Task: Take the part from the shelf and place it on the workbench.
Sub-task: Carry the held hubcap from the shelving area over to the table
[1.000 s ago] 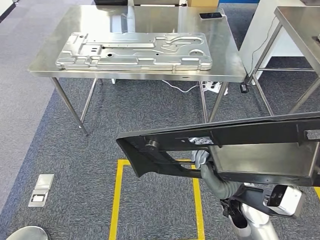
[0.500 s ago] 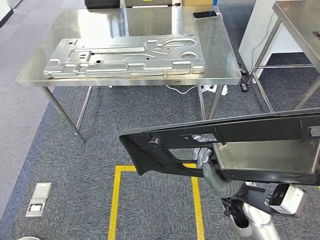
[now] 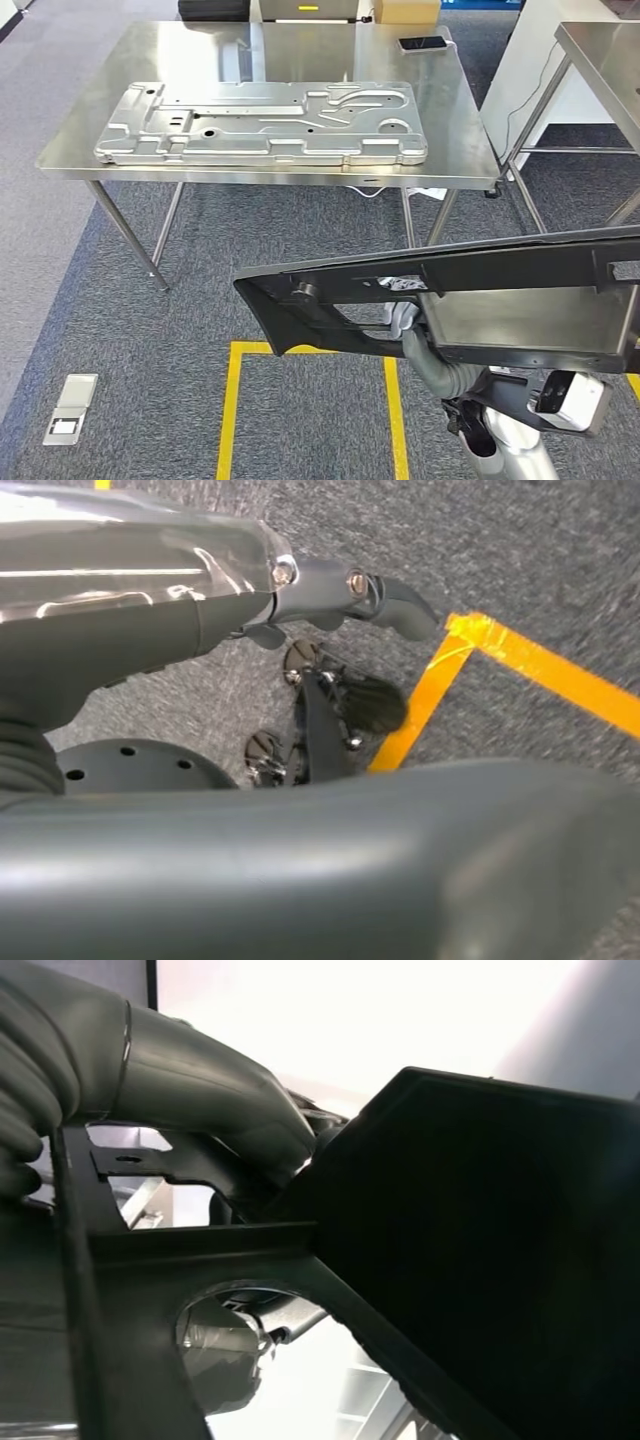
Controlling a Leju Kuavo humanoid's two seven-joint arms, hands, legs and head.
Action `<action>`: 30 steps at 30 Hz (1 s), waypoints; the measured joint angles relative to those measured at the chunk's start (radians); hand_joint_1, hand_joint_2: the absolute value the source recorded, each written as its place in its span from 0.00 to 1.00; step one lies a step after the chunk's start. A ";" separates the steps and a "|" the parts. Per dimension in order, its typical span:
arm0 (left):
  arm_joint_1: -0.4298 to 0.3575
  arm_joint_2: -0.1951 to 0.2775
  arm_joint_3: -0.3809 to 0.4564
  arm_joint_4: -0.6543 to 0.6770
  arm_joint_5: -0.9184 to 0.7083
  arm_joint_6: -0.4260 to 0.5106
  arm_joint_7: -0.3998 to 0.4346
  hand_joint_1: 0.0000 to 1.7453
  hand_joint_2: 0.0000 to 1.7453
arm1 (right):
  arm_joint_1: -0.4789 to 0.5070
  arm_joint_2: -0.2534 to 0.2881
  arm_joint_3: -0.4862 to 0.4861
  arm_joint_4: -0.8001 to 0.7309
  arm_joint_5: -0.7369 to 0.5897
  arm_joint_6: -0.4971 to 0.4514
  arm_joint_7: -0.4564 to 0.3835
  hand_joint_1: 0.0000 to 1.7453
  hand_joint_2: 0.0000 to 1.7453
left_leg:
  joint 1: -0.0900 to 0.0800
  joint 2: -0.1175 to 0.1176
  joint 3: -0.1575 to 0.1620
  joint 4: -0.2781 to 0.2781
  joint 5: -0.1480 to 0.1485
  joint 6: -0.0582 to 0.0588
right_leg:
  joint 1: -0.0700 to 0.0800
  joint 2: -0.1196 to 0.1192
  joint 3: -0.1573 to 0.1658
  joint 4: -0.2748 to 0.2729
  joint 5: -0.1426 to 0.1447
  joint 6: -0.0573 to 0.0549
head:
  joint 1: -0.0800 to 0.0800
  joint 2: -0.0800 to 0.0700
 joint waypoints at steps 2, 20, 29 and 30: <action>0.000 0.000 0.000 0.000 0.000 0.000 0.000 0.00 1.00 | 0.000 0.000 0.000 0.003 0.000 0.000 0.000 1.00 1.00 | 0.003 -0.001 0.021 0.003 -0.020 -0.013 | 0.001 -0.002 0.030 -0.096 0.069 0.003 | 0.000 0.000; 0.000 0.002 -0.001 0.000 -0.001 0.001 0.000 0.00 1.00 | 0.000 0.009 0.000 0.005 0.001 -0.001 -0.001 1.00 1.00 | -0.021 -0.001 -0.129 0.110 0.065 0.005 | 0.004 0.006 0.149 -0.168 -0.028 -0.042 | -0.003 0.000; 0.000 -0.001 -0.001 0.000 -0.001 0.002 0.002 0.00 1.00 | 0.004 0.009 0.000 0.000 0.000 0.000 -0.001 1.00 1.00 | -0.006 0.000 -0.033 0.006 0.013 0.011 | 0.004 0.001 -0.013 0.075 -0.081 -0.009 | -0.001 0.000; 0.000 -0.001 -0.001 0.000 -0.001 0.002 0.002 0.00 1.00 | 0.005 0.009 0.000 0.000 0.000 0.000 -0.001 1.00 1.00 | -0.005 0.000 -0.019 0.006 0.004 0.007 | 0.004 0.000 -0.013 0.045 -0.040 -0.007 | -0.001 0.000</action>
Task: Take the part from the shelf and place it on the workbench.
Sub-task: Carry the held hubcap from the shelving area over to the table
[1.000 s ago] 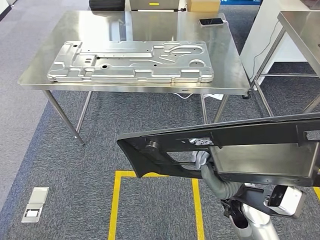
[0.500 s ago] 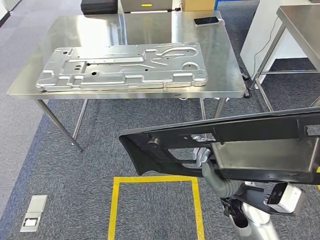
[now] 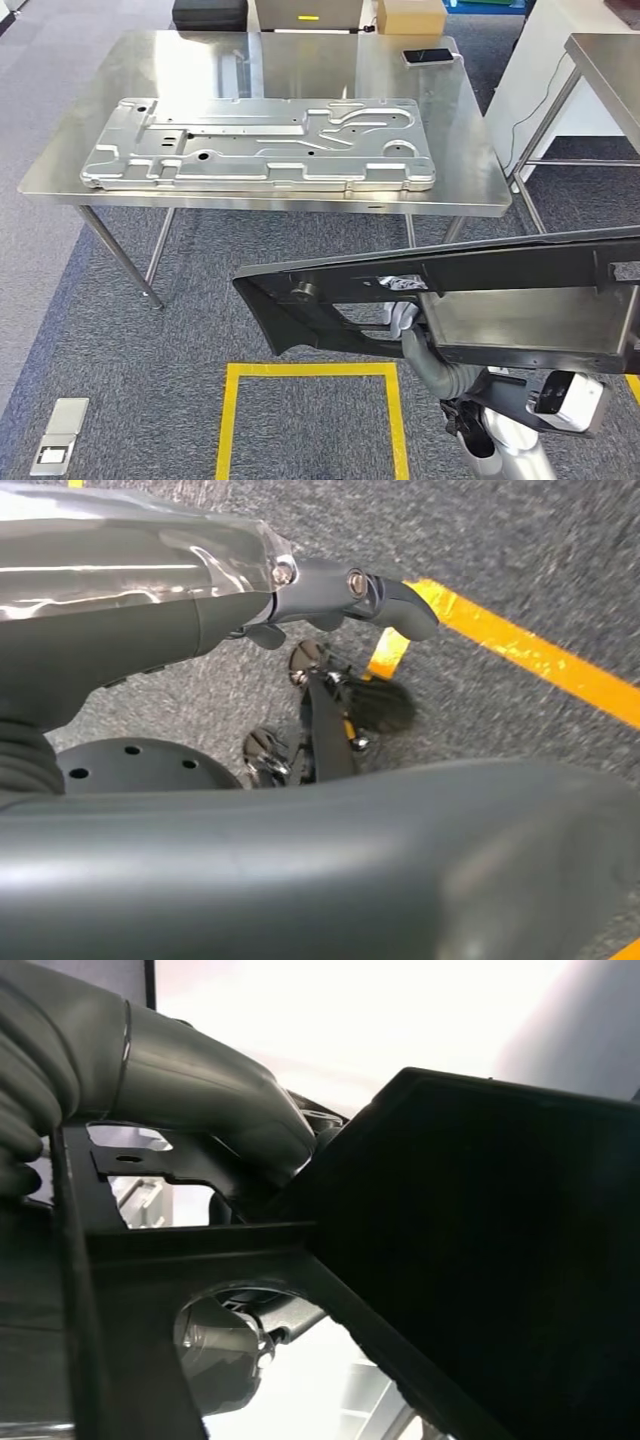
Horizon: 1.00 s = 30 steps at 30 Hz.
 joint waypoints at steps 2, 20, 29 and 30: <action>0.000 0.000 0.000 0.000 0.000 0.000 0.000 0.00 1.00 | 0.000 0.000 0.000 0.001 0.000 0.000 0.000 1.00 1.00 | 0.001 0.000 0.026 0.000 -0.020 -0.010 | 0.001 -0.002 0.031 -0.110 0.087 0.002 | 0.000 0.000; 0.001 -0.001 -0.001 0.000 -0.011 0.001 0.004 0.00 1.00 | 0.008 -0.001 -0.009 -0.001 -0.011 0.006 0.000 1.00 1.00 | -0.013 0.000 -0.108 0.097 0.056 -0.011 | -0.004 0.005 0.161 -0.215 0.011 -0.038 | -0.003 0.000; -0.001 -0.002 -0.002 0.000 -0.011 0.001 0.004 0.00 1.00 | 0.007 -0.003 -0.021 -0.001 -0.016 0.009 0.000 1.00 1.00 | -0.001 0.000 -0.010 -0.004 0.007 0.006 | -0.001 0.001 0.016 0.016 -0.052 -0.006 | -0.002 0.000; 0.000 -0.002 -0.002 0.000 -0.011 0.002 0.004 0.00 1.00 | 0.009 -0.003 -0.022 0.000 -0.016 0.009 0.000 1.00 1.00 | -0.001 0.000 0.002 -0.004 -0.002 0.003 | -0.001 0.000 0.004 0.007 -0.022 -0.004 | -0.002 0.000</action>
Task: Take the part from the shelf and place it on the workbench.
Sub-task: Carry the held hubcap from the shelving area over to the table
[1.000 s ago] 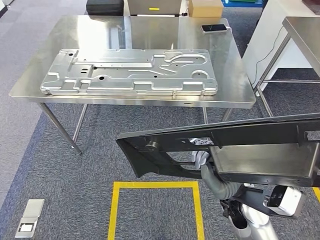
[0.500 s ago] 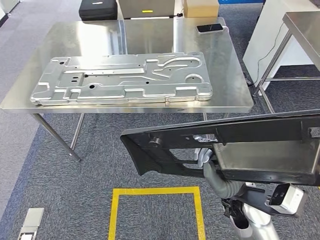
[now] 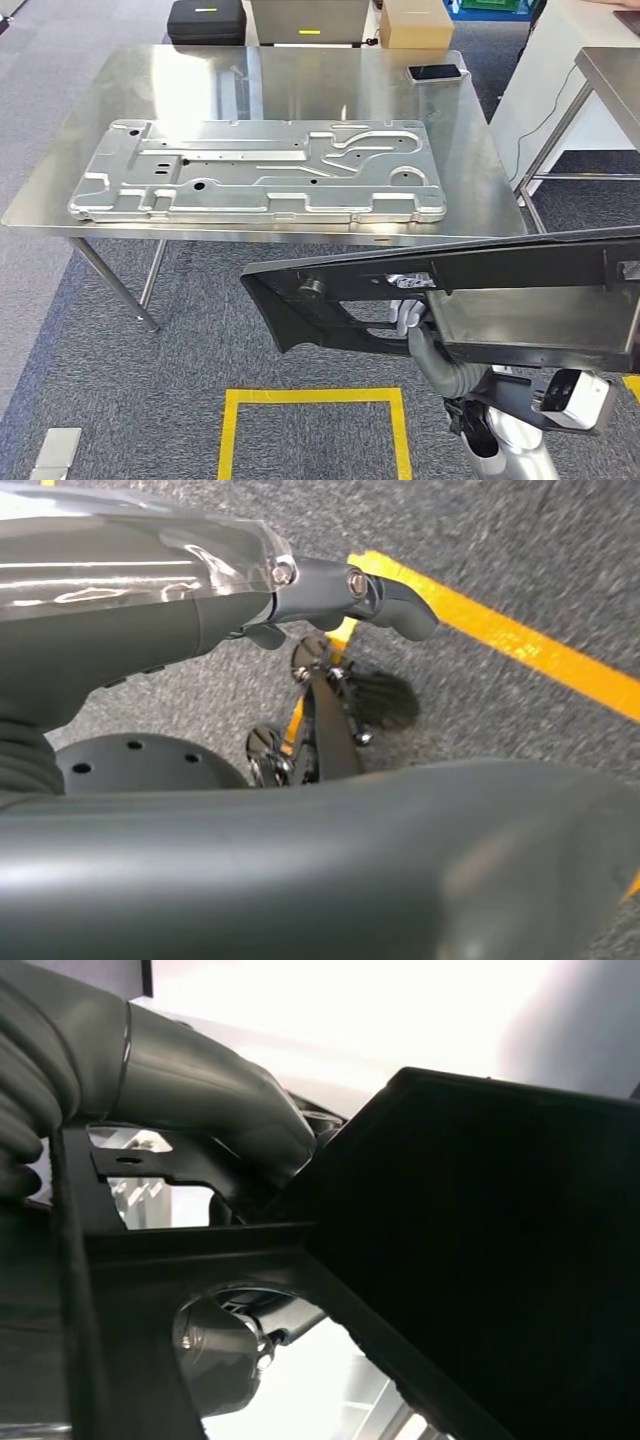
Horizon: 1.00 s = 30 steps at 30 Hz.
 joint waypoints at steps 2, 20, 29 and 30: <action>0.001 0.000 0.000 0.000 0.000 0.001 0.000 0.00 1.00 | 0.002 -0.001 -0.001 0.000 0.000 0.000 0.000 1.00 1.00 | 0.002 0.000 0.029 0.000 -0.020 -0.008 | 0.000 -0.002 0.021 -0.098 0.090 0.002 | 0.000 0.000; 0.003 -0.003 -0.004 0.000 -0.001 0.007 0.002 0.00 1.00 | 0.017 0.000 -0.030 -0.001 -0.039 0.029 -0.016 1.00 1.00 | -0.004 -0.030 -0.099 0.092 0.054 -0.020 | -0.006 0.040 0.147 -0.219 0.042 -0.031 | -0.002 0.000; 0.000 -0.009 -0.005 0.000 0.000 0.011 0.004 0.00 1.00 | 0.011 0.008 -0.027 0.001 -0.010 0.017 0.005 1.00 1.00 | -0.001 -0.016 -0.014 0.012 0.008 0.004 | -0.007 0.011 0.015 0.008 -0.035 0.007 | -0.002 0.000; 0.002 -0.009 -0.005 0.000 0.000 0.011 0.004 0.00 1.00 | 0.011 0.008 -0.026 0.002 -0.008 0.016 0.006 1.00 1.00 | -0.001 -0.015 -0.007 0.012 0.001 0.002 | -0.006 0.010 -0.007 0.022 -0.025 0.009 | -0.002 0.000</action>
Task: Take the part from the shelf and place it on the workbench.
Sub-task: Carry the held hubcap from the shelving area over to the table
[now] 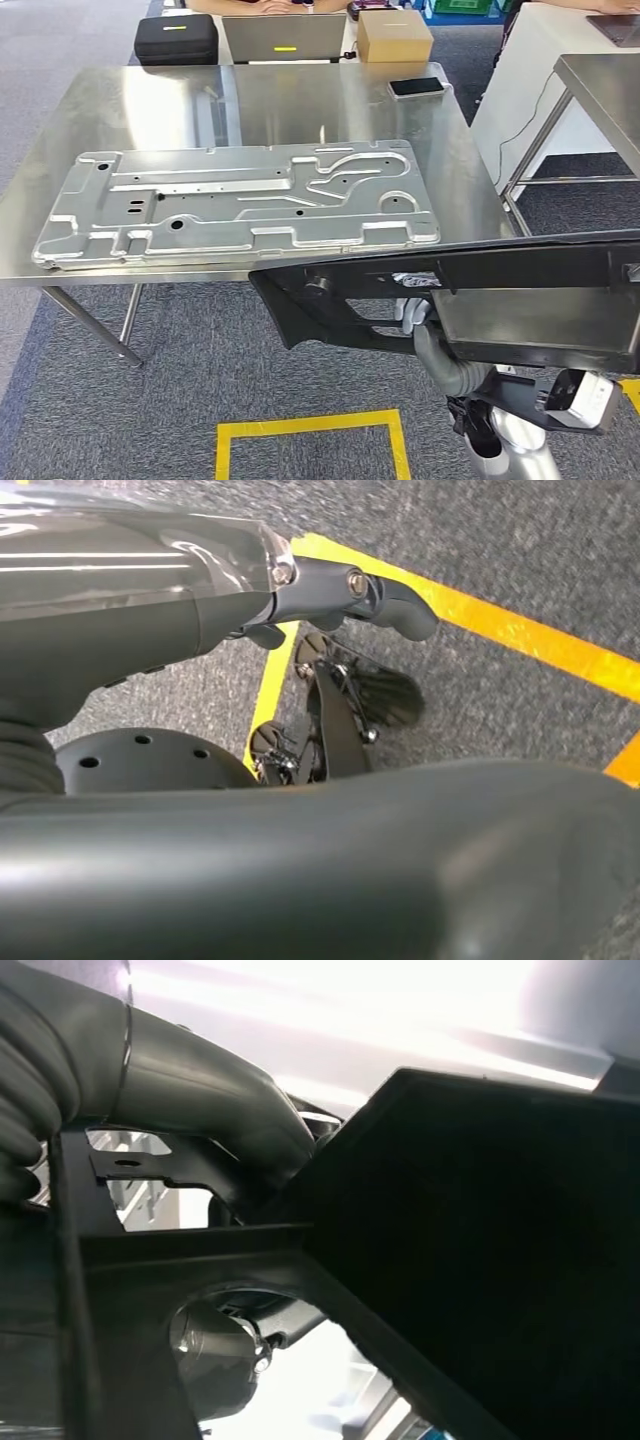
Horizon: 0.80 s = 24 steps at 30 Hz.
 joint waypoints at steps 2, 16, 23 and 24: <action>0.001 0.000 0.000 0.000 0.000 0.000 0.000 0.00 1.00 | 0.000 0.002 0.002 0.002 0.004 -0.003 0.000 1.00 1.00 | 0.000 0.001 0.023 0.000 -0.016 -0.004 | 0.000 -0.003 0.009 -0.076 0.081 0.000 | 0.000 0.000; 0.000 -0.003 0.000 0.000 0.000 0.000 0.002 0.00 1.00 | -0.006 0.011 0.011 0.005 0.007 -0.006 0.003 1.00 1.00 | 0.011 0.010 -0.135 0.264 -0.105 -0.062 | 0.002 -0.010 0.121 -0.243 0.101 -0.053 | 0.003 0.000; 0.007 -0.003 0.000 0.000 0.000 0.003 0.002 0.00 1.00 | -0.007 0.015 0.014 0.005 0.009 -0.008 0.003 1.00 1.00 | -0.005 0.009 -0.105 0.061 0.032 -0.028 | 0.005 -0.005 0.182 -0.239 0.055 -0.019 | 0.001 0.000; 0.007 -0.003 0.000 0.000 0.000 0.003 0.002 0.00 1.00 | -0.007 0.016 0.015 0.005 0.010 -0.008 0.003 1.00 1.00 | -0.003 0.009 -0.095 0.056 0.040 -0.022 | 0.005 -0.006 0.188 -0.232 0.053 -0.014 | 0.002 0.000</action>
